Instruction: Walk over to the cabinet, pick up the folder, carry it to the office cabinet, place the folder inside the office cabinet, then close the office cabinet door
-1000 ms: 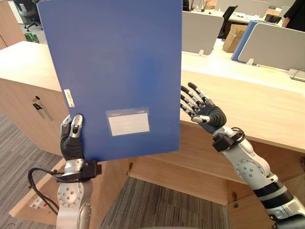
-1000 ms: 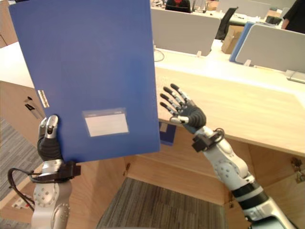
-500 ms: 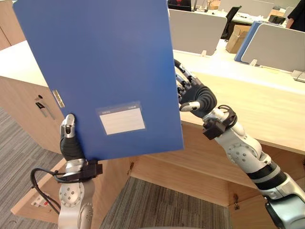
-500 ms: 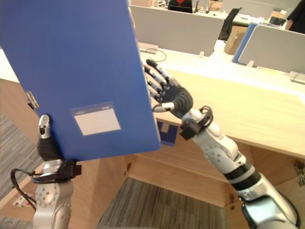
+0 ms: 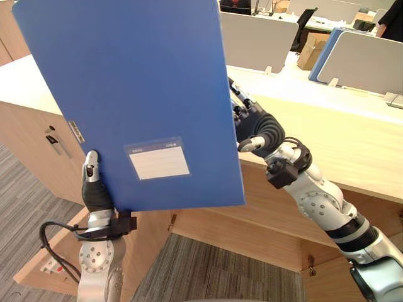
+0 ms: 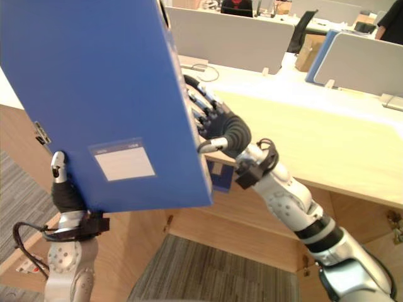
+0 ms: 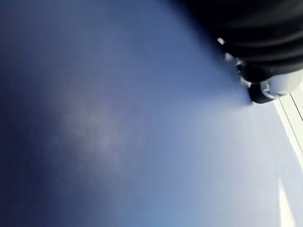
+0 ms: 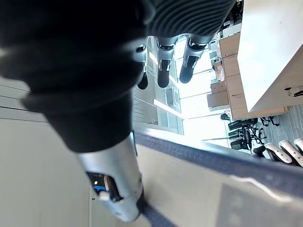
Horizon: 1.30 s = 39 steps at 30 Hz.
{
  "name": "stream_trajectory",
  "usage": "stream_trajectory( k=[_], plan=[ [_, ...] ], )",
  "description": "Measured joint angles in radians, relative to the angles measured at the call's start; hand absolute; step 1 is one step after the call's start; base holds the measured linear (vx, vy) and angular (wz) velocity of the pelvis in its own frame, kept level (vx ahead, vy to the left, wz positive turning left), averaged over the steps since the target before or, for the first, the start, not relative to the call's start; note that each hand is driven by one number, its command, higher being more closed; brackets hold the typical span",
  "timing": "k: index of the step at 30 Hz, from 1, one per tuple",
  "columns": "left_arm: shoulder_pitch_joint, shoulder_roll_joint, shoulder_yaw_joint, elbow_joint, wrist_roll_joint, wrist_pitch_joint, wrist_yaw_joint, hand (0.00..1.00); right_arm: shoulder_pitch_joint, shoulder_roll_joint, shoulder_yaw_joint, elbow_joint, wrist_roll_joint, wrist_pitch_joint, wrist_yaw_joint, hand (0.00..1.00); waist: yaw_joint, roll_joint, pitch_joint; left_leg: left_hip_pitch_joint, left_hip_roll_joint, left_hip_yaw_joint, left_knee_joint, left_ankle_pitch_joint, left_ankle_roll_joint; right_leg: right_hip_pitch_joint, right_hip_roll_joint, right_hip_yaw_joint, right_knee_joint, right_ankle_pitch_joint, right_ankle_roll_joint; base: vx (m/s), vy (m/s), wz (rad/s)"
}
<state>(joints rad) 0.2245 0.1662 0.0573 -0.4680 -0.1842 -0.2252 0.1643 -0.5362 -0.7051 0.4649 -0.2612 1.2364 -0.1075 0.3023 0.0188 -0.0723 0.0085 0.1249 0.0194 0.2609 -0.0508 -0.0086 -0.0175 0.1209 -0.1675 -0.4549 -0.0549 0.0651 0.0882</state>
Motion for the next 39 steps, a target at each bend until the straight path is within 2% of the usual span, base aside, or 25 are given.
stream_trajectory(
  k=[5, 13, 19, 24, 29, 30, 34, 38, 39],
  plan=[
    [-0.033, 0.055, 0.031, 0.035, 0.150, 0.004, 0.012, 1.00, 0.002, 0.002, 0.000, 0.024, 0.000, 0.006, -0.013, 0.00, 0.002, 0.000, 0.000, 0.001, 0.000, 0.001, 0.000, 0.000, 0.000, 0.000, 0.000, 0.001, 0.000, 0.001, -0.001, 0.00, 0.000, 0.00],
    [-0.068, 0.076, 0.070, 0.059, 0.228, 0.004, 0.035, 1.00, 0.002, 0.013, 0.000, 0.045, 0.000, 0.009, -0.019, 0.00, 0.002, 0.001, 0.000, 0.002, 0.001, 0.003, 0.000, 0.000, 0.000, 0.000, 0.001, 0.002, 0.000, 0.001, -0.001, 0.00, 0.000, 0.00],
    [-0.070, 0.076, 0.063, 0.067, 0.232, 0.004, 0.037, 1.00, 0.002, 0.024, 0.006, 0.059, 0.000, 0.010, -0.021, 0.00, 0.002, 0.001, -0.001, 0.002, 0.001, 0.003, 0.000, 0.000, -0.001, 0.000, 0.001, 0.002, 0.000, 0.001, -0.001, 0.00, 0.000, 0.00],
    [-0.097, 0.073, 0.019, 0.075, 0.227, 0.006, 0.044, 1.00, -0.001, 0.050, 0.074, 0.075, 0.002, 0.013, -0.027, 0.00, 0.004, 0.002, -0.001, 0.001, 0.001, 0.002, -0.001, 0.001, -0.001, 0.000, 0.001, 0.002, 0.000, 0.001, -0.001, 0.00, 0.000, 0.00],
    [-0.114, 0.068, 0.006, 0.128, 0.204, 0.032, 0.068, 1.00, -0.069, 0.072, 0.127, 0.125, 0.002, 0.008, -0.062, 0.00, 0.007, 0.005, -0.003, -0.001, 0.003, 0.002, -0.001, 0.003, -0.003, -0.002, 0.003, 0.002, -0.001, 0.001, -0.002, 0.00, 0.000, 0.00],
    [-0.115, 0.066, 0.005, 0.128, 0.197, 0.040, 0.075, 1.00, -0.096, 0.082, 0.137, 0.131, 0.002, 0.006, -0.068, 1.00, 0.007, 0.005, -0.003, -0.002, 0.003, 0.002, -0.001, 0.003, -0.004, -0.003, 0.003, 0.002, -0.002, 0.001, -0.002, 0.00, 0.000, 0.00],
    [-0.115, 0.052, 0.004, 0.129, 0.182, 0.047, 0.104, 1.00, -0.181, 0.092, 0.170, 0.141, -0.001, -0.003, -0.077, 1.00, 0.016, 0.006, -0.004, -0.003, 0.004, 0.002, -0.001, 0.003, -0.005, -0.003, 0.005, 0.002, -0.004, 0.001, -0.002, 0.00, 0.000, 0.00],
    [-0.115, 0.054, -0.006, 0.129, 0.182, 0.047, 0.113, 1.00, -0.230, 0.092, 0.193, 0.179, -0.007, -0.009, -0.119, 1.00, 0.022, 0.007, -0.004, -0.004, 0.004, 0.001, -0.001, 0.003, -0.005, -0.004, 0.004, 0.002, -0.004, 0.001, -0.002, 0.00, 0.000, 0.00],
    [-0.115, 0.055, -0.010, 0.130, 0.182, 0.047, 0.113, 0.00, -0.238, 0.091, 0.193, 0.186, -0.019, -0.009, -0.132, 1.00, 0.025, 0.007, -0.005, -0.006, 0.004, 0.001, -0.001, 0.003, -0.005, -0.005, 0.004, 0.002, -0.004, 0.001, -0.002, 0.00, 0.000, 0.00]
  ],
)
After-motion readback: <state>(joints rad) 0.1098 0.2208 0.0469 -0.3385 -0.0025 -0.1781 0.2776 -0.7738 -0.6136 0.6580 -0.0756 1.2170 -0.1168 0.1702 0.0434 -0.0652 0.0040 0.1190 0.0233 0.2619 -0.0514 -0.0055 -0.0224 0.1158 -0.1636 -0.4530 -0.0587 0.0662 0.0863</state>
